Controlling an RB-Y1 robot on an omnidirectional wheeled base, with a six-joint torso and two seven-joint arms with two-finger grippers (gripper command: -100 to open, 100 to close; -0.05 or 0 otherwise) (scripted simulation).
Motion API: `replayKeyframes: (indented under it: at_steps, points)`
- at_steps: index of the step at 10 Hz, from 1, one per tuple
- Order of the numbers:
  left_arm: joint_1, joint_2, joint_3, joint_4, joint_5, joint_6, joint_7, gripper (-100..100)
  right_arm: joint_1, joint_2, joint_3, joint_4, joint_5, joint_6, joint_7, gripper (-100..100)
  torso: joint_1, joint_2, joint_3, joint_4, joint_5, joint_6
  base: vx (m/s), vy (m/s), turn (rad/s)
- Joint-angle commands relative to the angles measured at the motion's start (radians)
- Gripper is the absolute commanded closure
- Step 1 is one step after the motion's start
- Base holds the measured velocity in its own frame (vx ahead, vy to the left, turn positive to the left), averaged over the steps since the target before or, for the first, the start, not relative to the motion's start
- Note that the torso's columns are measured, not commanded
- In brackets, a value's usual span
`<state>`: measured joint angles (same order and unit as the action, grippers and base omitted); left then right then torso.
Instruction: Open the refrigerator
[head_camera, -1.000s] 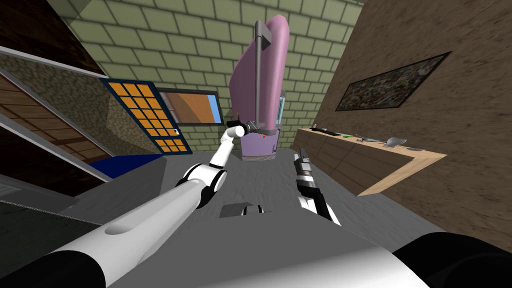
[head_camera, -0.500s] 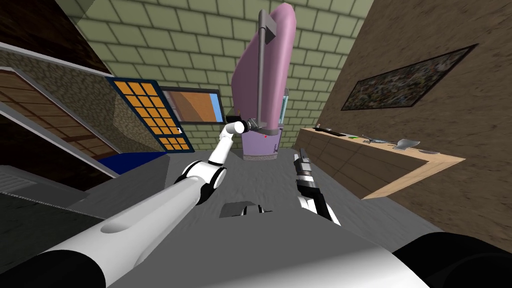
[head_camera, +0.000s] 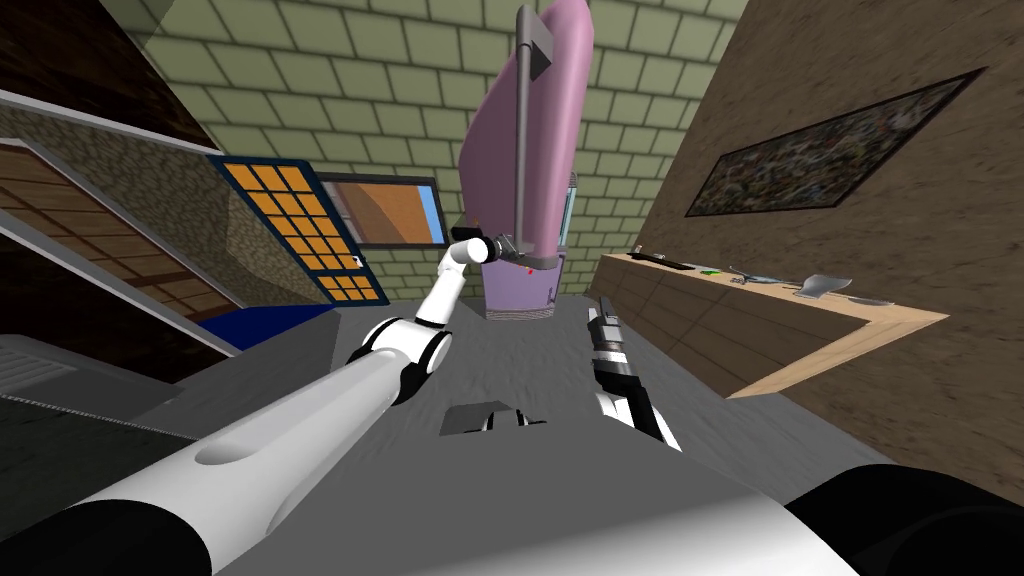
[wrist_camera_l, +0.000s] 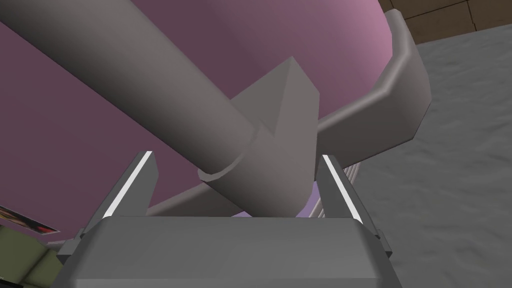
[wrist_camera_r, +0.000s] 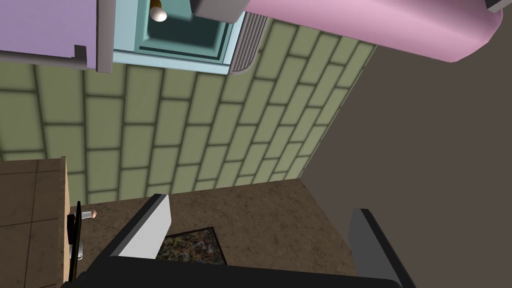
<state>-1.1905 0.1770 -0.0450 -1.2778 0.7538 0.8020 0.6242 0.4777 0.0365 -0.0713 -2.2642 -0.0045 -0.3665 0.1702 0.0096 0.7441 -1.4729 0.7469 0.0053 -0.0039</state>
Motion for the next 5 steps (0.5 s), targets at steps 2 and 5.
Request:
replayKeyframes:
  at_steps: [2,5]
  points:
    - [0.005,-0.001,-0.003,0.004,0.000,0.005,-0.001,0,0.000,0.000,0.000,0.000,0.000,0.000,0.000,0,-0.009,-0.003,-0.001,-0.005,-0.005,0.003,0.000,0.000,0.000]
    - [0.006,-0.001,-0.003,0.004,0.000,0.006,-0.001,0,0.000,0.000,0.000,0.000,0.000,0.000,0.000,0,-0.010,-0.007,-0.003,-0.009,-0.006,0.004,0.000,0.000,0.000]
